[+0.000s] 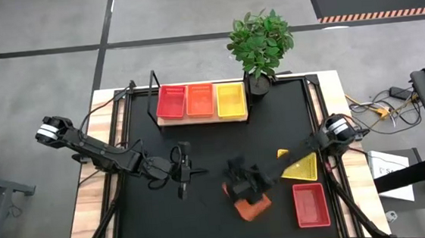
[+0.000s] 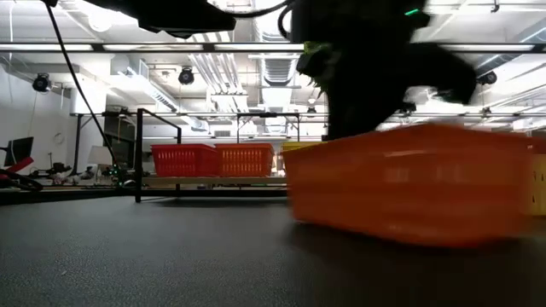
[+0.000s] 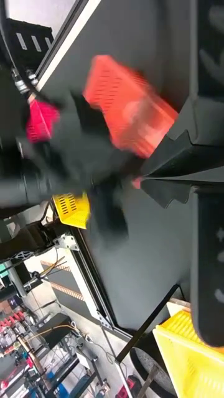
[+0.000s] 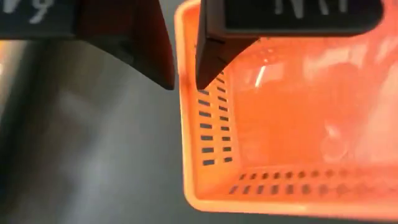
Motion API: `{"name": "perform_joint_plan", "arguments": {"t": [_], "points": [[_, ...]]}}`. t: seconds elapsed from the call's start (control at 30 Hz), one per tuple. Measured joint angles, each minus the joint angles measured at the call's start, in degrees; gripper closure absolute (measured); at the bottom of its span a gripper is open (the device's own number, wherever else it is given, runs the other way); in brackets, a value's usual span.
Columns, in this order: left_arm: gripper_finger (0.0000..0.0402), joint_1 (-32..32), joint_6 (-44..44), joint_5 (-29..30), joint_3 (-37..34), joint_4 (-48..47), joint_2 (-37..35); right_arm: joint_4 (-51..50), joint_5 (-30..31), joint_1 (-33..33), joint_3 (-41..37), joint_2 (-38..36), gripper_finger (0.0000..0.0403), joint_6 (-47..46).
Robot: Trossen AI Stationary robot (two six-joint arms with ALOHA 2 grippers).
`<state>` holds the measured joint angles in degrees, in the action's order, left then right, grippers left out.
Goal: Stack baskets on shelf by color
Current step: Stack the orange bin on top of the orange bins on the shelf
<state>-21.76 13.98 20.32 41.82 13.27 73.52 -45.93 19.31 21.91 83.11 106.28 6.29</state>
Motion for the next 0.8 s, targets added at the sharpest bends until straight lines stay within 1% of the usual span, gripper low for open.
{"name": "perform_joint_plan", "arguments": {"t": [0.07,0.1,0.17,0.23,0.4,0.47,0.53,0.63,0.7,0.8], "points": [[0.04,0.0,-0.02,0.14,-0.02,-0.04,-0.01,0.25,1.52,-2.44,0.02,-0.46,0.0353,-1.07],[0.04,0.0,-0.02,0.16,-0.02,-0.13,-0.02,0.21,1.16,-3.58,0.02,-0.56,0.0356,-0.95],[0.04,0.0,-0.02,0.17,-0.02,-0.18,-0.02,0.05,-1.52,-5.4,0.02,-0.78,0.0358,0.01],[0.04,0.0,-0.02,0.17,-0.02,-0.16,-0.02,-0.05,-2.32,-6.6,0.02,-1.34,0.0354,0.84],[0.04,0.0,-0.04,0.17,-0.02,-0.16,-0.07,0.32,-2.43,-8.03,0.02,-4.9,0.0325,3.76],[0.04,-0.02,-0.01,0.32,-0.02,-0.25,-0.07,0.43,-2.69,-8.03,0.02,-6.63,0.0308,3.36],[0.04,-0.09,1.96,2.4,-0.01,-1.38,-0.6,0.41,-3.06,-7.93,0.02,-8.5,0.0291,1.14],[0.04,-0.75,7.03,7.55,0.83,-7.52,-4.72,2.07,-6.36,-7.22,0.02,-10.79,0.0267,-4.73],[0.04,-0.76,8.75,8.49,0.69,-7.92,-8.9,5.2,-9.78,-6.52,0.03,-11.59,0.0253,-9.1],[0.04,-0.76,9.88,7.74,-1.92,-7.68,-15.16,10.33,-13.74,-4.75,0.04,-11.63,0.024,-12.73]]}}
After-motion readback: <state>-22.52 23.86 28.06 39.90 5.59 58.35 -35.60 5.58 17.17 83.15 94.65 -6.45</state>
